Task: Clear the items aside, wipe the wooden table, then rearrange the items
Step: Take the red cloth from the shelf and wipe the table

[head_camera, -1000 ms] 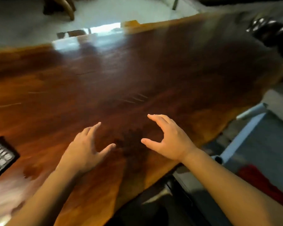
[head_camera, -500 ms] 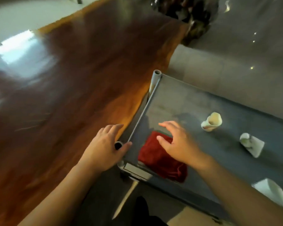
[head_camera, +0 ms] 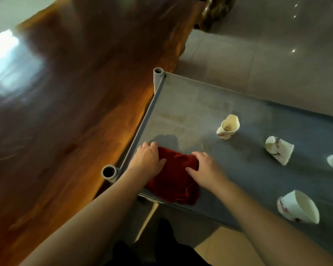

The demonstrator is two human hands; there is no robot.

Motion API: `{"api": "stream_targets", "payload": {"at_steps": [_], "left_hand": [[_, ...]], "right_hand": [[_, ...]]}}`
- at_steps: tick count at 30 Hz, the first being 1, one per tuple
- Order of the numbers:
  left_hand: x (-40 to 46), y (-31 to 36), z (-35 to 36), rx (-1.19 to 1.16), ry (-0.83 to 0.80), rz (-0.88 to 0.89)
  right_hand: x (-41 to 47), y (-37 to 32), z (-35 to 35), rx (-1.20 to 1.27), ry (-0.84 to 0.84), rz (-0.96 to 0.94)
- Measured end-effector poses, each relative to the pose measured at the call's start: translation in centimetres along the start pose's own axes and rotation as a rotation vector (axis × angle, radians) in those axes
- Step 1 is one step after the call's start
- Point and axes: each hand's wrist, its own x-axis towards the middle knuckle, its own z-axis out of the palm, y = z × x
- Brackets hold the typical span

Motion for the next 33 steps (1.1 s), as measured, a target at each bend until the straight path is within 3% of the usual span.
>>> {"api": "stream_targets", "payload": {"at_steps": [4,8,18,26,33], "left_hand": [[0.6,0.1,-0.7,-0.042,-0.047,-0.07],[-0.2,0.1,-2.0,-0.172,-0.099,0.003],[-6.8,-2.6,-6.5,-0.739,-0.16,0.073],[-14.9,-8.8,-8.4,-1.106,0.076,-0.078],[-24.7,-15.3,-7.7,-1.371,0.338,-0.233]], "right_hand": [[0.8,0.2,0.7,0.052,-0.006,0.069],[1.0,0.0,0.3,0.129,-0.003,0.06],[-0.5,-3.8,-3.2,0.386,-0.065,-0.177],[-1.0,-13.0,-4.3,0.316,-0.285,-0.535],[-4.4,-22.5,0.6,0.211,-0.535,-0.765]]}}
